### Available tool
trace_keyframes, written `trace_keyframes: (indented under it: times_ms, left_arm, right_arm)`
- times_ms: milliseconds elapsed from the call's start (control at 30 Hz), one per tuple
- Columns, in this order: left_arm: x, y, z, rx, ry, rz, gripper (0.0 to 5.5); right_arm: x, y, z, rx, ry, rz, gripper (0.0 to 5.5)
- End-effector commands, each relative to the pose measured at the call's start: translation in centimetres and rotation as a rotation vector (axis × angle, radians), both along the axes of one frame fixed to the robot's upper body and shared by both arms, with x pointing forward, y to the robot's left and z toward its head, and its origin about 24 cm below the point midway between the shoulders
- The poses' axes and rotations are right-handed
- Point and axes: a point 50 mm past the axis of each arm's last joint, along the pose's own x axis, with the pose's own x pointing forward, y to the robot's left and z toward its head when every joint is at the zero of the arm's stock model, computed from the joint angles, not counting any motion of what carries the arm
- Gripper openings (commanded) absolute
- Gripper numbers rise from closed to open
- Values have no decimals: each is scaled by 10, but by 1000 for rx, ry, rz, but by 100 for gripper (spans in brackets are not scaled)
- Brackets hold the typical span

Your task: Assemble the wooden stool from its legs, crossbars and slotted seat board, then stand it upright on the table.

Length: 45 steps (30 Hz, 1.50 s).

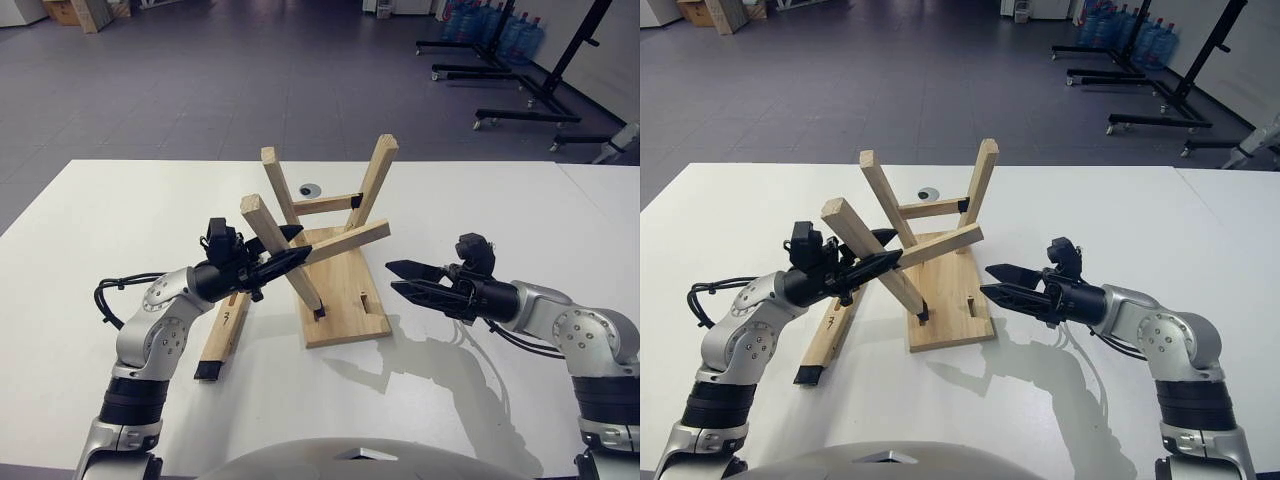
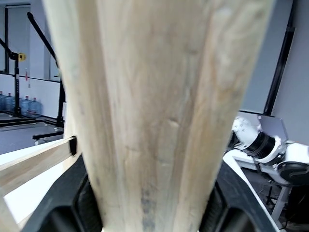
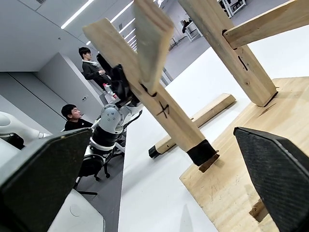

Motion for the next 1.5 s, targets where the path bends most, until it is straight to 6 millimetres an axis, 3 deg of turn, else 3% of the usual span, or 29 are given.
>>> trace_keyframes:
  times_ms: [33,267,500,933,1500]
  left_arm:
    - [2,4,1,16,-27,13,209]
    - [-5,-5,-3,-2,-8,-20,209]
    - [-5,-1,-9,24,6,-11,209]
    - [-6,-3,19,26,-85,-13,209]
    - [-8,-5,4,41,-43,-14,209]
  right_arm:
    - [1,0,1,-23,2,8,540]
    - [0,1,0,-23,6,14,540]
    - [0,2,-1,-20,12,16,540]
    - [-2,6,-2,-9,17,25,540]
    - [-3,7,-3,-4,19,19,540]
